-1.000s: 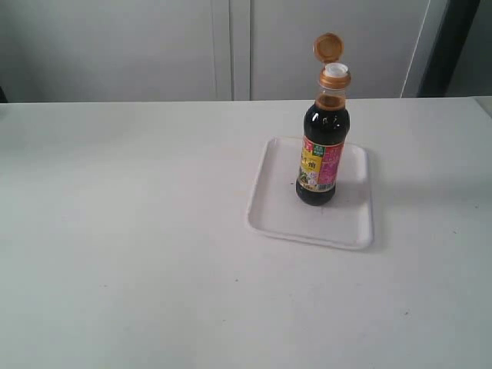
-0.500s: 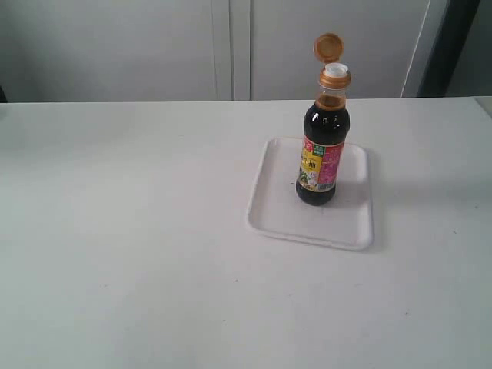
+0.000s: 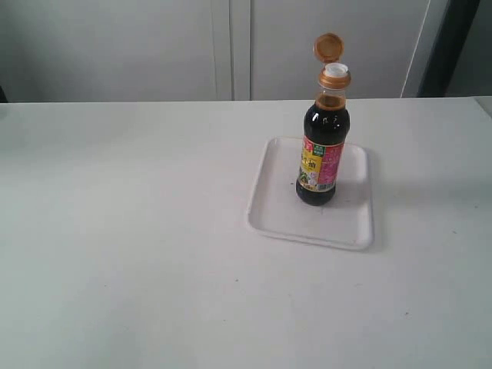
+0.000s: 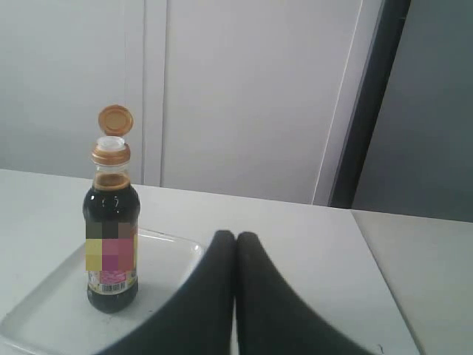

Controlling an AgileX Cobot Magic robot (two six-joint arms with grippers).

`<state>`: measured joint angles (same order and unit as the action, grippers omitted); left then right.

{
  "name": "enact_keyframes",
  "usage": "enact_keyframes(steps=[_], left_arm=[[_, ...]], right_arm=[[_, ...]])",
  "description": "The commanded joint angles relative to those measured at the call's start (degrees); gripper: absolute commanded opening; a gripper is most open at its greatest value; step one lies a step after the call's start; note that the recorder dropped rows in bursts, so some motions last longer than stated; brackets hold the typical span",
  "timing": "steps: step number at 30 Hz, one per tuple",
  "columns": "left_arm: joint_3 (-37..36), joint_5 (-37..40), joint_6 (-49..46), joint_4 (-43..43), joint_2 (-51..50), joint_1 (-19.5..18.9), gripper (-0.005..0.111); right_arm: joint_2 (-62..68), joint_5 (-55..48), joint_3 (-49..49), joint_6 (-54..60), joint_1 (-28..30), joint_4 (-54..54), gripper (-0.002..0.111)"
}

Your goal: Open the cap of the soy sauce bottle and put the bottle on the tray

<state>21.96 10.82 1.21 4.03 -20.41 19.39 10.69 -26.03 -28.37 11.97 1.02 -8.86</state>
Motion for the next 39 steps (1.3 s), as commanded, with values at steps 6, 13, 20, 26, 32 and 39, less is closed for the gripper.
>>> enact_keyframes(steps=[6, 13, 20, 26, 32, 39], left_arm=[[-6.2, -2.5, 0.1, -2.5, 2.9, -9.2, 0.000], [-10.8, -2.2, 0.3, -2.6, 8.5, -14.6, 0.000], [-16.7, -2.1, 0.3, -3.4, 17.0, -16.1, 0.000], [-21.2, -2.1, 0.3, -3.6, 20.4, -16.1, 0.000], [-22.0, -2.3, 0.5, -4.0, 20.4, -16.2, 0.000], [-22.0, 0.4, 0.5, -4.5, 20.4, -16.2, 0.000]], right_arm=[[-0.2, 0.0, 0.5, -0.2, 0.1, -0.1, 0.000], [-0.2, 0.0, 0.5, -0.2, 0.1, -0.1, 0.000], [-0.2, 0.0, 0.5, -0.2, 0.1, -0.1, 0.000], [-0.2, 0.0, 0.5, -0.2, 0.1, -0.1, 0.000], [-0.2, 0.0, 0.5, -0.2, 0.1, -0.1, 0.000], [-0.2, 0.0, 0.5, -0.2, 0.1, -0.1, 0.000]])
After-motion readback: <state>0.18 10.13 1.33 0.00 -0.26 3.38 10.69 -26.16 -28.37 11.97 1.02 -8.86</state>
